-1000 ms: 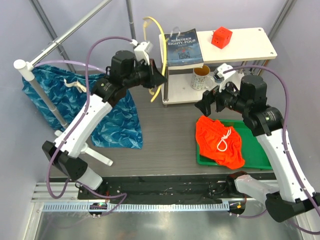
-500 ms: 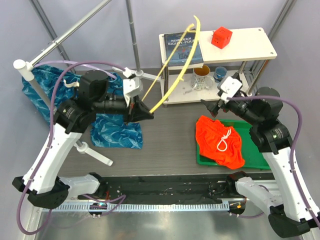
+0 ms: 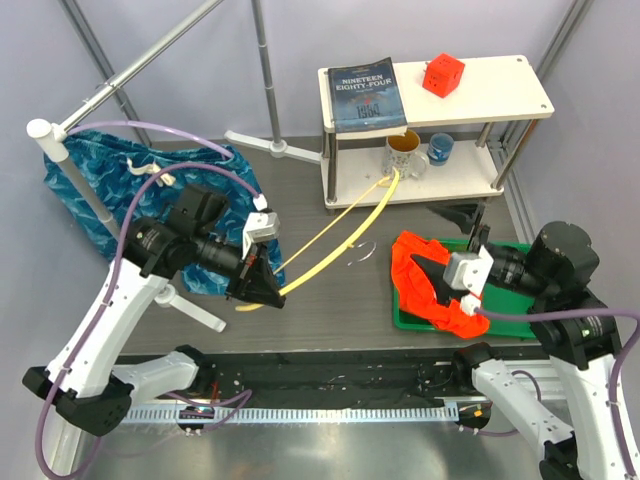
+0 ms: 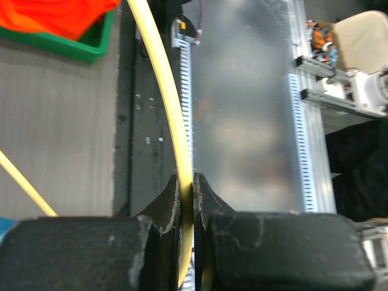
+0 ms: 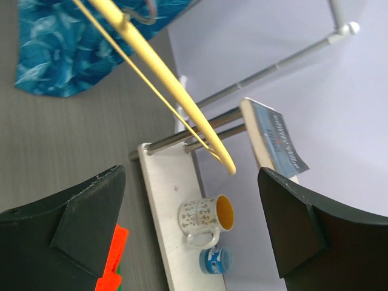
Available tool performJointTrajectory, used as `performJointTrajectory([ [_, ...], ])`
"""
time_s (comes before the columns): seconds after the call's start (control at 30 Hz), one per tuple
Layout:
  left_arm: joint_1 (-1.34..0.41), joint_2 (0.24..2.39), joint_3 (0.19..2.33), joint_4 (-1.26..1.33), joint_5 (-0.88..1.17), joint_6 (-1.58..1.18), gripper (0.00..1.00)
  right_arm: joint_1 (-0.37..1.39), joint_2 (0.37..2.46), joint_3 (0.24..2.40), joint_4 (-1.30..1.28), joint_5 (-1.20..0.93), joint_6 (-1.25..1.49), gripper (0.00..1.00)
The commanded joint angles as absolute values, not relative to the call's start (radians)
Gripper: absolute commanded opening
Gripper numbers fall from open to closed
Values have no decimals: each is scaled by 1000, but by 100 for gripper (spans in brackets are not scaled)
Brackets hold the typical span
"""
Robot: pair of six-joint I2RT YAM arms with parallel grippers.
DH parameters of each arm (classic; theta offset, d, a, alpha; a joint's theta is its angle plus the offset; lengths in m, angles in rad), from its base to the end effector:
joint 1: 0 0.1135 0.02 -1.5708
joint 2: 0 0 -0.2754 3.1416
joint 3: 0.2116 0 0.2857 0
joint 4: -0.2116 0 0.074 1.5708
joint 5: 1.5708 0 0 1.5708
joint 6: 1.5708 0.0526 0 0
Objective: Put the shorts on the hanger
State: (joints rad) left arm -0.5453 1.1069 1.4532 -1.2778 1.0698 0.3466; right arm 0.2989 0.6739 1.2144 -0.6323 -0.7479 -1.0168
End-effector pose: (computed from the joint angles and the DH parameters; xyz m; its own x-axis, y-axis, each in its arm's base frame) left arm 0.1457 -0.1423 0.4314 -0.4087 0.4388 -0.8003 0.8882 -0.0105 -0.4594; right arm 0.1094 0.0711 0.4702 0.6879 -0.4404 -0.5769 -0.5286 0.2407 -0.8140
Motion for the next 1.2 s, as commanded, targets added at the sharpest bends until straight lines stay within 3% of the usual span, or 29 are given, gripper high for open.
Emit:
performJointTrajectory([
  [0.0, -534, 1069, 1396, -1275, 1235, 331, 0, 295, 672, 1267, -914, -882, -1213, 95],
  [0.27, -534, 1068, 1318, -1293, 1301, 308, 0, 298, 883, 1403, -1041, -1006, -1235, 95],
  [0.47, -534, 1062, 1290, -1267, 1316, 270, 1, 336, 985, 1408, -968, -1058, -1063, 92],
  [0.63, -534, 1062, 1258, -1252, 1334, 252, 2, 570, 1017, 1342, -855, -884, -1022, 87],
  [0.67, -534, 1058, 1234, -1238, 1350, 227, 2, 612, 1023, 1333, -810, -855, -1013, 84],
  [0.77, -522, 1052, 1221, -1216, 1358, 198, 1, 718, 1078, 1336, -782, -764, -991, 63],
  [0.87, -500, 1035, 1244, -1256, 1324, 233, 4, 741, 1117, 1364, -813, -726, -970, 35],
  [0.9, -492, 1019, 1249, -1262, 1277, 254, 5, 741, 1115, 1365, -811, -715, -933, 22],
  [0.93, -477, 1009, 1255, -1270, 1244, 271, 7, 741, 1106, 1364, -808, -703, -916, 1],
  [1.03, -456, 976, 1282, -1249, 1102, 270, 24, 739, 1057, 1338, -781, -652, -847, 1],
  [1.17, -434, 954, 1385, -1189, 843, 248, 36, 741, 1013, 1324, -804, -563, -735, 1],
])
